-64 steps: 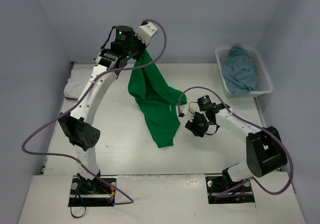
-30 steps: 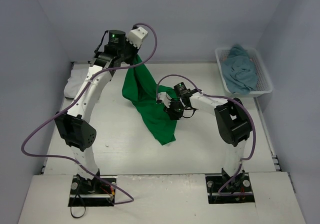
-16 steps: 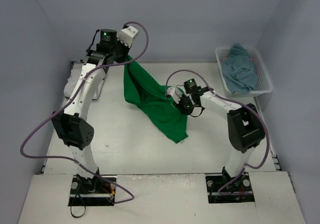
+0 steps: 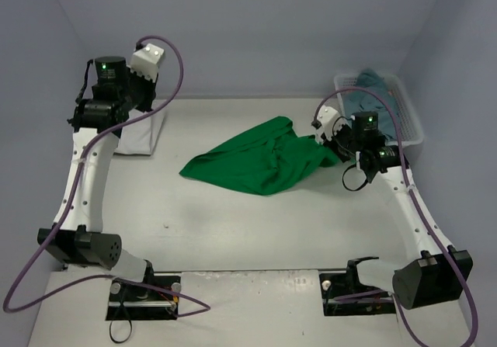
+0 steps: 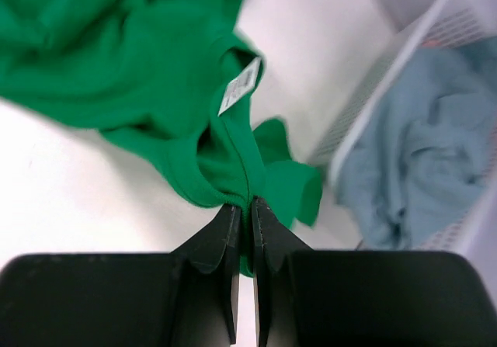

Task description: Fold and stack the t-shirts

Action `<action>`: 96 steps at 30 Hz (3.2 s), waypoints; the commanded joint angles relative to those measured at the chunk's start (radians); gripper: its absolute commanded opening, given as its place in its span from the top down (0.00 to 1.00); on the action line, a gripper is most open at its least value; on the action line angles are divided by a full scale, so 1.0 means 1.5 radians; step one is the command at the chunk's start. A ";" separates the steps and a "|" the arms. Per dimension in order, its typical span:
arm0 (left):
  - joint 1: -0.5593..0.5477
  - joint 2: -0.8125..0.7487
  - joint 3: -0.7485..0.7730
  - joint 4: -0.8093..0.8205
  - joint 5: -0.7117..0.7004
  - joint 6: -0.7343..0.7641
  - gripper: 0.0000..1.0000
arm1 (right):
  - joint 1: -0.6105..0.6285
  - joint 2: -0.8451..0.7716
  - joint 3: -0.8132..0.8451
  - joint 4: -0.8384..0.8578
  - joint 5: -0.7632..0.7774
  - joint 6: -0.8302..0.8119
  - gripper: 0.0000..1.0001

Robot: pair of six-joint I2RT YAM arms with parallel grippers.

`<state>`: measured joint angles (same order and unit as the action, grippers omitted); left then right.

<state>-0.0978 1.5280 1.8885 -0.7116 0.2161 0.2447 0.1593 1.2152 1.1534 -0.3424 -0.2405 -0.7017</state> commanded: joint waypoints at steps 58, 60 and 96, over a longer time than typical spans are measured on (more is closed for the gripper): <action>-0.328 0.418 -0.029 0.091 0.350 0.023 0.69 | 0.022 0.113 -0.019 -0.054 0.095 0.052 0.55; -0.332 0.423 -0.019 0.081 0.363 0.024 0.69 | 0.020 0.112 -0.025 -0.051 0.098 0.050 0.55; -0.350 0.419 -0.048 0.054 0.403 0.042 0.74 | 0.017 0.112 -0.037 -0.042 0.085 0.051 0.55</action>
<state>-0.6163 2.1990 1.8114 -0.6415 0.7925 0.2874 0.1890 1.4193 1.0935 -0.4294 -0.1024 -0.6285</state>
